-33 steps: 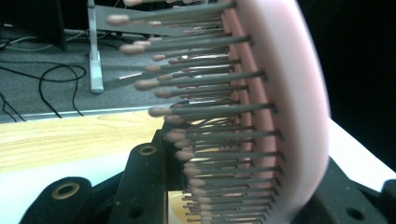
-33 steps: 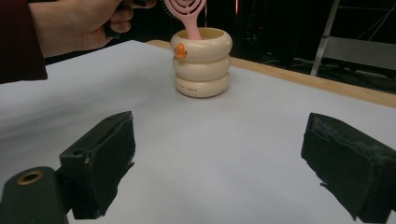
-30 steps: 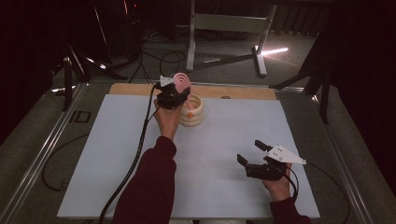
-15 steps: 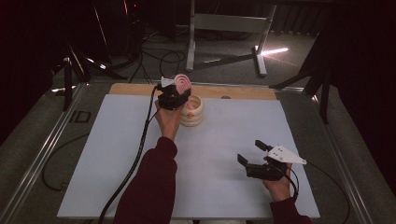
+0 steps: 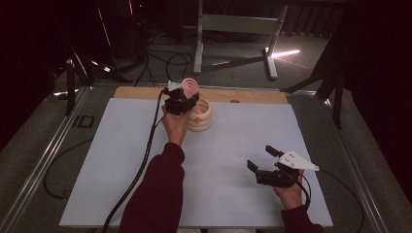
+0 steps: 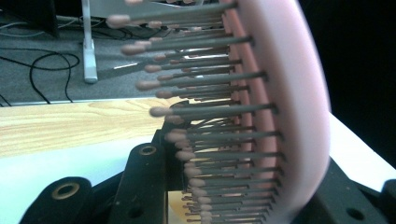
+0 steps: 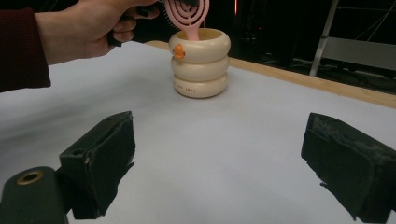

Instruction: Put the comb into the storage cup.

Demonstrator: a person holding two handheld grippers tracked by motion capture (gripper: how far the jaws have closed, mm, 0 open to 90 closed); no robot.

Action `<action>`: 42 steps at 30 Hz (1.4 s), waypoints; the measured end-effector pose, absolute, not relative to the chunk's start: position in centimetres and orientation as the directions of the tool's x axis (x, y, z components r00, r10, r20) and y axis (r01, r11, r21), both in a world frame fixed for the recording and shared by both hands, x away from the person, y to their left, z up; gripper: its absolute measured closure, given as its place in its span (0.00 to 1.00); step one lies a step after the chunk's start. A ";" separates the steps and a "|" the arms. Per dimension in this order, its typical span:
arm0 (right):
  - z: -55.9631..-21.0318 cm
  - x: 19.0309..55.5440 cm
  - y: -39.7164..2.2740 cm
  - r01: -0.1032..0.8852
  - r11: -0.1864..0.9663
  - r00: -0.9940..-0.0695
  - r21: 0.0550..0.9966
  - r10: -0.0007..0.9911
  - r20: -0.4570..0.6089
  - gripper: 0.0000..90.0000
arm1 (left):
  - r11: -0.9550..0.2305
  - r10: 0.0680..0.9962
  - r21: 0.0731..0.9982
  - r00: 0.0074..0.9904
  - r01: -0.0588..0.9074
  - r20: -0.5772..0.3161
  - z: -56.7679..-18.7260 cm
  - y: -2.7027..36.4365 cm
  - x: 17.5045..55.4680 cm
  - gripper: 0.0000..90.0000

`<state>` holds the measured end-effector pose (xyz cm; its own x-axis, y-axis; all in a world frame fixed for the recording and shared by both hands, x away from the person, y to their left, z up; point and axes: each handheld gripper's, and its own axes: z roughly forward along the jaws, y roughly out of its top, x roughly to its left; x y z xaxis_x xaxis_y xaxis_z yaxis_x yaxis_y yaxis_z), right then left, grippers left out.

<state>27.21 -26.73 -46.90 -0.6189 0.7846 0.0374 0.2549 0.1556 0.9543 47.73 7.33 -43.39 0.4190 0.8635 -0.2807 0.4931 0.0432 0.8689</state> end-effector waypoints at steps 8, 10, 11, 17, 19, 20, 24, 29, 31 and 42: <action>-46.9 27.2 -26.8 0.256 0.154 -0.617 0.954 0.786 0.039 0.11 | 0.054 0.858 0.862 0.418 0.503 -0.297 -43.5 7.6 47.9 0.70; -46.9 27.2 -26.8 0.254 0.154 -0.617 0.955 0.786 0.038 0.11 | 0.046 0.856 0.859 0.423 0.510 -0.297 -43.6 7.7 48.0 0.70; -46.9 27.2 -26.8 0.254 0.154 -0.616 0.955 0.786 0.038 0.11 | 0.044 0.856 0.859 0.423 0.511 -0.296 -43.7 7.7 48.0 0.70; -46.9 27.2 -26.8 0.256 0.154 -0.618 0.954 0.785 0.039 0.11 | 0.050 0.852 0.856 0.426 0.514 -0.305 -43.8 7.8 48.0 0.70; -46.9 27.2 -26.7 0.256 0.153 -0.618 0.955 0.785 0.039 0.11 | 0.050 0.852 0.856 0.426 0.514 -0.305 -43.8 7.8 48.0 0.70; -46.9 27.2 -26.7 0.256 0.154 -0.618 0.954 0.785 0.039 0.11 | 0.050 0.851 0.856 0.427 0.514 -0.305 -43.8 7.9 48.0 0.70; -46.9 27.2 -26.7 0.254 0.153 -0.618 0.955 0.785 0.038 0.11 | 0.051 0.850 0.856 0.428 0.514 -0.307 -43.8 7.9 48.0 0.70; -46.9 27.2 -26.7 0.254 0.153 -0.619 0.955 0.785 0.039 0.11 | 0.058 0.847 0.851 0.426 0.521 -0.318 -43.9 8.1 48.1 0.70; -46.9 27.2 -26.7 0.253 0.153 -0.618 0.955 0.785 0.038 0.11 | 0.057 0.848 0.851 0.425 0.522 -0.318 -43.9 8.1 48.1 0.70; -46.8 27.1 -26.6 0.252 0.154 -0.618 0.955 0.785 0.037 0.11 | 0.057 0.852 0.851 0.418 0.523 -0.314 -43.9 8.1 48.0 0.69</action>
